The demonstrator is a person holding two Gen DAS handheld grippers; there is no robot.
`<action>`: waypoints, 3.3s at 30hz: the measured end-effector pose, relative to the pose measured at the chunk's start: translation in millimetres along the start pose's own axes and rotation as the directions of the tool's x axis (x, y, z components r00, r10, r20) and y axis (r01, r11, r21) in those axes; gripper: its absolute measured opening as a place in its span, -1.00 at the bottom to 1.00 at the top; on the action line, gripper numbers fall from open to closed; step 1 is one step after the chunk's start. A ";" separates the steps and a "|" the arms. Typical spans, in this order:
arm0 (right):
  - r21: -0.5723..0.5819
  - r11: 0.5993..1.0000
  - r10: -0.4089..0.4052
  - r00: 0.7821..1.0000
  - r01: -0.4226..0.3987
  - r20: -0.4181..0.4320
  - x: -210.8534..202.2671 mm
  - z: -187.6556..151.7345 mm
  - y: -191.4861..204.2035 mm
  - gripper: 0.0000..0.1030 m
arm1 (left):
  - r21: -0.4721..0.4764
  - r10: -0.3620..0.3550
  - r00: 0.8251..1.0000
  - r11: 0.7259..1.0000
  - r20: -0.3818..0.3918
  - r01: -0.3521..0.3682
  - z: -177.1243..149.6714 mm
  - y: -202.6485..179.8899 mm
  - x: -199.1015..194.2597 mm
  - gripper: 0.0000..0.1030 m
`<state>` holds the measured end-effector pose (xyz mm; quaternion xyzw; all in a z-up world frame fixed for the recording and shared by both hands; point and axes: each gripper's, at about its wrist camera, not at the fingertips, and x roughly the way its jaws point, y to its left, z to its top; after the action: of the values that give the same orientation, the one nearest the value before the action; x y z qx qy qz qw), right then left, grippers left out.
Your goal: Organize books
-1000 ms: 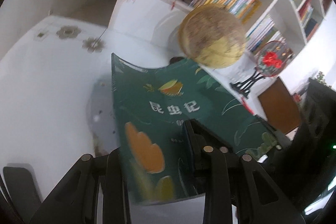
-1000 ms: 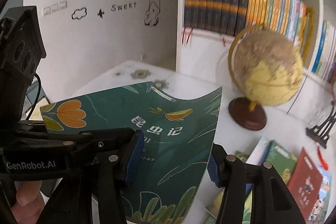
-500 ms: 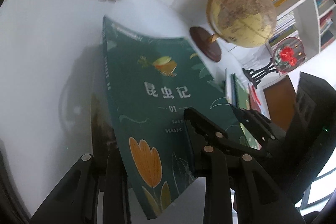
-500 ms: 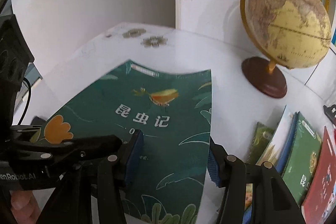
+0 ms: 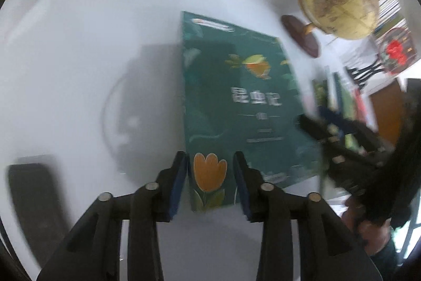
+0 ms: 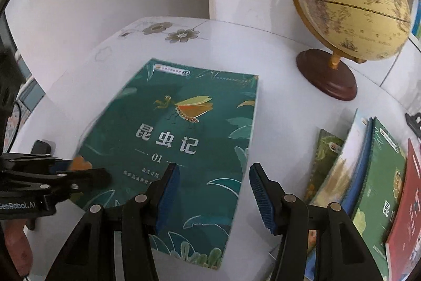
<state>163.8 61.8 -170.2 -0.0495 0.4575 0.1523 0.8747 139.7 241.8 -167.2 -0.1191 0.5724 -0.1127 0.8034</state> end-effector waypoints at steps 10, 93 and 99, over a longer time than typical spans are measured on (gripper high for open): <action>0.041 0.998 -0.054 0.999 0.054 -0.001 -28.7 -14.7 -7.0 0.07 | 0.060 0.050 0.999 0.997 0.004 -0.051 23.1 -17.5 15.9 -0.24; 0.613 0.787 -0.064 0.997 0.073 -0.036 -153.0 -161.2 -363.9 0.09 | 0.465 0.012 0.989 0.883 -0.148 0.058 23.9 -381.8 123.0 -0.18; 0.634 0.769 -0.080 0.996 0.078 -0.025 -146.2 -170.9 -368.9 0.09 | 0.484 0.027 0.995 0.875 -0.094 0.022 28.4 -388.4 128.6 -0.18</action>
<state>66.4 -359.1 -169.1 0.2294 0.4780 -0.0477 0.8465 190.3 -164.8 -148.6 0.0921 0.5648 -0.2568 0.7788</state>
